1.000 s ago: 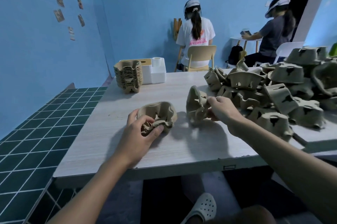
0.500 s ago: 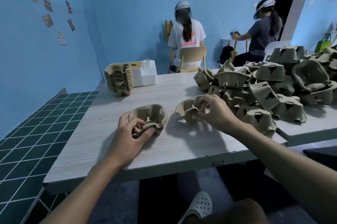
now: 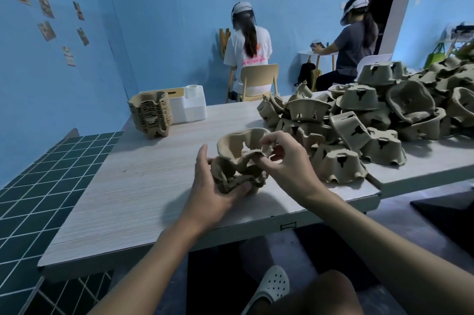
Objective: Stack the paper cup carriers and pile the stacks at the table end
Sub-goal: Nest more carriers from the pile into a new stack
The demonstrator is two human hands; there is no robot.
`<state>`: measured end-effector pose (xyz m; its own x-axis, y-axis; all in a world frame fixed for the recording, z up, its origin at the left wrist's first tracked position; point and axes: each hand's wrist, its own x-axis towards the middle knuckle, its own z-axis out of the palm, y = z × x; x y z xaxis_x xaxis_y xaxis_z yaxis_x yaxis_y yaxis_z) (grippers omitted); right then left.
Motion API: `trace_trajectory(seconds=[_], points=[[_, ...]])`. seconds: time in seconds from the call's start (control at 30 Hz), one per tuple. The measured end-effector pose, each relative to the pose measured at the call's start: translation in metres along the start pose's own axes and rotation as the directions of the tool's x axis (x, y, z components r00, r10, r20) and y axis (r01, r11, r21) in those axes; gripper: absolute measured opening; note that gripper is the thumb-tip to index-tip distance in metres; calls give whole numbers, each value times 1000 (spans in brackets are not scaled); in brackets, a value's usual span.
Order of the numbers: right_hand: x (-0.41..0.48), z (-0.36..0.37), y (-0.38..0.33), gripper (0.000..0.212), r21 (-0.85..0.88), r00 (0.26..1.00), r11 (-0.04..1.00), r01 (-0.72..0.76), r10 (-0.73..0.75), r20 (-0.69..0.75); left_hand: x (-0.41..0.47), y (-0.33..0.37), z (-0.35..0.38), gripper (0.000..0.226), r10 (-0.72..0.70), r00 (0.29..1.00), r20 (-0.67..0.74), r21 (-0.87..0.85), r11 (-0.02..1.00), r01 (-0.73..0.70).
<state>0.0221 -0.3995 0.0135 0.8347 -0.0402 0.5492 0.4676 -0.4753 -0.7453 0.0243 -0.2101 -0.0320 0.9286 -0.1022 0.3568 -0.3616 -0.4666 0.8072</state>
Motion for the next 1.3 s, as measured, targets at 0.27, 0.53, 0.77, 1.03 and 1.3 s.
trace_trajectory(seconds=[0.27, 0.53, 0.77, 1.03, 1.3], points=[[-21, -37, 17, 65, -146, 996, 989, -34, 45, 78, 3, -4, 9, 108, 84, 995, 46, -67, 995, -80], [-25, -75, 53, 40, -566, 954, 783, -258, 114, -277, 4, -3, 9, 73, 94, 994, 63, 57, 994, -97], [-25, -77, 66, 42, -578, 939, 741, -342, 245, -242, 2, -1, 8, 43, 114, 992, 54, 114, 986, -119], [-25, -55, 56, 30, -425, 984, 887, -178, 164, -70, 0, 0, 2, 39, 105, 994, 25, 102, 989, -107], [-12, -32, 40, 40, -528, 955, 796, -297, 245, -167, -1, -8, -10, 45, 75, 992, -100, 212, 976, -52]])
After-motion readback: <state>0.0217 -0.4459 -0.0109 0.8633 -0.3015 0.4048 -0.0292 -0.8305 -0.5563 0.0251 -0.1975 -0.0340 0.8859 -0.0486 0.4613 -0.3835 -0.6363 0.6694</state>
